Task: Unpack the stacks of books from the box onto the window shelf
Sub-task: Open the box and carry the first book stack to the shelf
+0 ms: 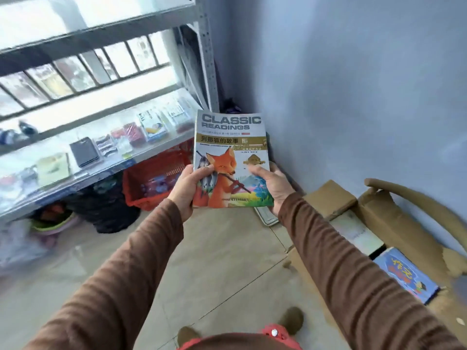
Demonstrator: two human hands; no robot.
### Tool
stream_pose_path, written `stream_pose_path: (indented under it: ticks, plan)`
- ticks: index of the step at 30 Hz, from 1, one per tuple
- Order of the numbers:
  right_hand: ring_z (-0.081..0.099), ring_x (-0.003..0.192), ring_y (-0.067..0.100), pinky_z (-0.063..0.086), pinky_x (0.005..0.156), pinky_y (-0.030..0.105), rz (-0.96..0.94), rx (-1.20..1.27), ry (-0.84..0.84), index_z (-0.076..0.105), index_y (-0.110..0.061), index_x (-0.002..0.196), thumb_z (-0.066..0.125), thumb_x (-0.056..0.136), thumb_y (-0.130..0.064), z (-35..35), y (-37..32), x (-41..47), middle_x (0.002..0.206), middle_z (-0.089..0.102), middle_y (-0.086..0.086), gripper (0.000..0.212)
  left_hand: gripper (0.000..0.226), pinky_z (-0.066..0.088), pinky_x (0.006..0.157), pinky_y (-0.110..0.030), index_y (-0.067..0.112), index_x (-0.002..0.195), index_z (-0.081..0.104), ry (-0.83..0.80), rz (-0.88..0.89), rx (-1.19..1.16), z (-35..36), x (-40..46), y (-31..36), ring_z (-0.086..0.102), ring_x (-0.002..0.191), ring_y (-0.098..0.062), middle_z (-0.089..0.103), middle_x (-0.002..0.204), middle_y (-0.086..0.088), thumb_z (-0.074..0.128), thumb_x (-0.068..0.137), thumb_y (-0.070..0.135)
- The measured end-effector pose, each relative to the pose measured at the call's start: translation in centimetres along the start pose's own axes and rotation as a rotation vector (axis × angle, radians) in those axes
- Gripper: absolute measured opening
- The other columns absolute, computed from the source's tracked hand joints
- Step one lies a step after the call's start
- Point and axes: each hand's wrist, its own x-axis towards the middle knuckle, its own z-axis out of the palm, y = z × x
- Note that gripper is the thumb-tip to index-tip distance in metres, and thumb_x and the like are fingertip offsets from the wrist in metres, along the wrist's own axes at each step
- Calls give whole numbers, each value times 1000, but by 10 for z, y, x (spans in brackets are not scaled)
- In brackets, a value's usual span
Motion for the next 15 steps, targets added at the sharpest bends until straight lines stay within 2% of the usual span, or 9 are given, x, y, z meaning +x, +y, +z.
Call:
stream_pose_path:
  ticks: [1,4,6,8,11,13,15]
  plan:
    - [68,102,36,53,100,48,-4,-7,-44,55,2,130,71,87,-5,35,4,-3,122,68,24,46,60,57,90,-60,5,138,49,34,23,-18,-32,-12,10,67,111,-46,69,125,-26,73,87,26]
    - [68,104,36,52,101,50,-32,-49,-174,52,-2,136,69,88,-3,136,22,-14,126,67,22,51,59,53,92,-67,7,137,46,145,85,-85,-122,-50,37,65,113,-48,67,126,-27,74,88,24]
    - [65,114,41,49,104,55,-40,-74,-263,55,-7,134,69,88,-3,196,34,-20,127,67,22,48,54,59,85,-61,9,133,48,216,115,-122,-175,-75,53,71,103,-43,69,124,-26,73,89,25]
    - [64,115,41,47,105,57,-46,-97,-346,58,-10,130,70,87,-3,249,44,-24,126,68,22,46,51,62,75,-51,10,133,48,267,129,-173,-223,-97,67,75,92,-36,70,123,-24,72,90,25]
    - [65,115,40,51,102,51,-77,-158,-461,56,-9,133,71,86,-3,325,57,-25,125,69,18,50,52,63,73,-47,9,136,48,324,160,-230,-290,-122,86,74,90,-34,70,124,-24,70,92,25]
    - [69,107,35,59,91,40,-102,-179,-530,57,-13,132,71,86,-2,373,63,-23,120,73,12,50,48,63,77,-49,9,133,51,369,186,-268,-330,-133,100,74,90,-35,70,123,-24,70,92,26]
    - [73,95,28,62,77,33,-96,-171,-597,63,-22,122,71,85,-2,421,68,-19,111,76,8,42,49,60,85,-54,9,134,51,425,201,-302,-370,-140,114,72,96,-37,70,124,-24,70,91,25]
